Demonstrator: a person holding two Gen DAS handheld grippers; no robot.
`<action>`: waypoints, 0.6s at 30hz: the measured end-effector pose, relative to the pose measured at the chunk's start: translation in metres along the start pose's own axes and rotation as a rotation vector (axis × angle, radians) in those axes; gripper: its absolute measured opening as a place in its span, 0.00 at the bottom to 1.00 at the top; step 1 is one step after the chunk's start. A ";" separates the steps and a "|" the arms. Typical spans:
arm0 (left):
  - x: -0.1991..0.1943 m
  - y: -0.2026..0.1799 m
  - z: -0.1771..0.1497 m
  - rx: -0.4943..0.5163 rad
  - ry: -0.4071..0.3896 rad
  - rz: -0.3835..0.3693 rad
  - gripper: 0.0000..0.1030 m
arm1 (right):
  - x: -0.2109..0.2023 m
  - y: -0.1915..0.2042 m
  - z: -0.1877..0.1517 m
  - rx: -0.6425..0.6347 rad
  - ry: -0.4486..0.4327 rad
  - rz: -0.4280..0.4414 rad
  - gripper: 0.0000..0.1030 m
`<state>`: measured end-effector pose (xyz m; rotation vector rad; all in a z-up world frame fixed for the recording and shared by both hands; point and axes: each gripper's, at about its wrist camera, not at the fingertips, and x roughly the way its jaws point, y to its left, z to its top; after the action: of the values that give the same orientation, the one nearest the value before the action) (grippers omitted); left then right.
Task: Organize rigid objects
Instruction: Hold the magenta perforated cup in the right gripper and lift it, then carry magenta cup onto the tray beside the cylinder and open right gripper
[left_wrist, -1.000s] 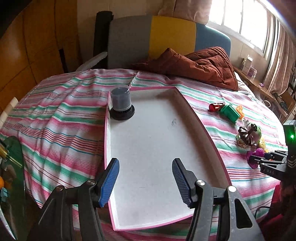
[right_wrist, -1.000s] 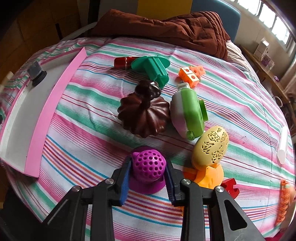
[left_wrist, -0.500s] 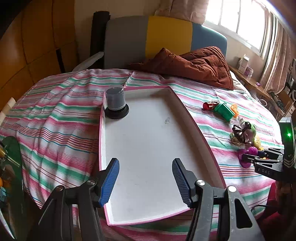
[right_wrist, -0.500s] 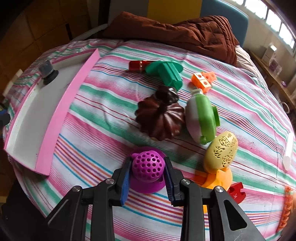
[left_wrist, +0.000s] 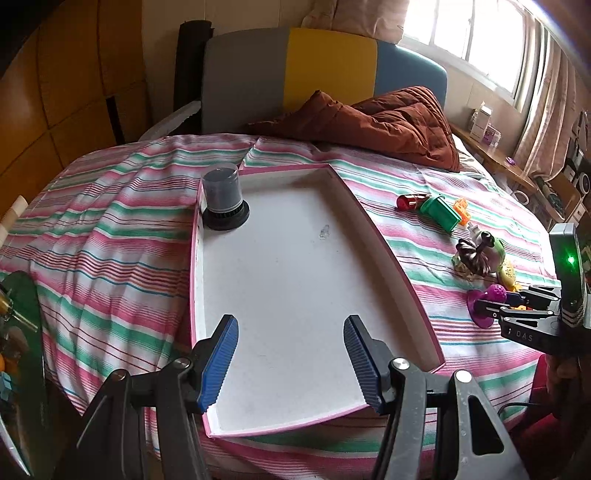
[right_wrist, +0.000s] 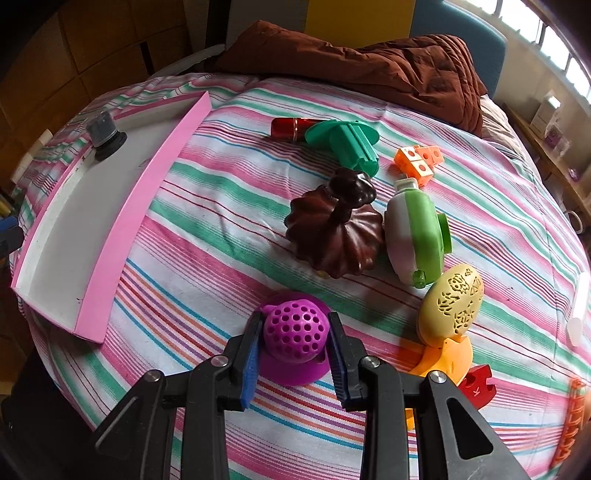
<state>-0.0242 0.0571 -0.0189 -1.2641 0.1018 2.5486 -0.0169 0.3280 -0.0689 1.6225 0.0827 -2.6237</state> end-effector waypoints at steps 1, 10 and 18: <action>0.000 0.000 0.000 0.001 0.000 0.001 0.59 | 0.000 0.001 0.000 -0.002 0.000 0.001 0.32; -0.005 0.005 -0.003 0.002 0.001 -0.006 0.59 | 0.000 0.008 0.000 0.000 0.011 0.042 0.32; -0.005 0.019 -0.006 -0.023 0.012 -0.010 0.59 | -0.015 0.028 0.005 0.034 -0.022 0.100 0.32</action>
<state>-0.0222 0.0369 -0.0204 -1.2850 0.0681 2.5412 -0.0131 0.2998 -0.0540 1.5643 -0.0428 -2.5804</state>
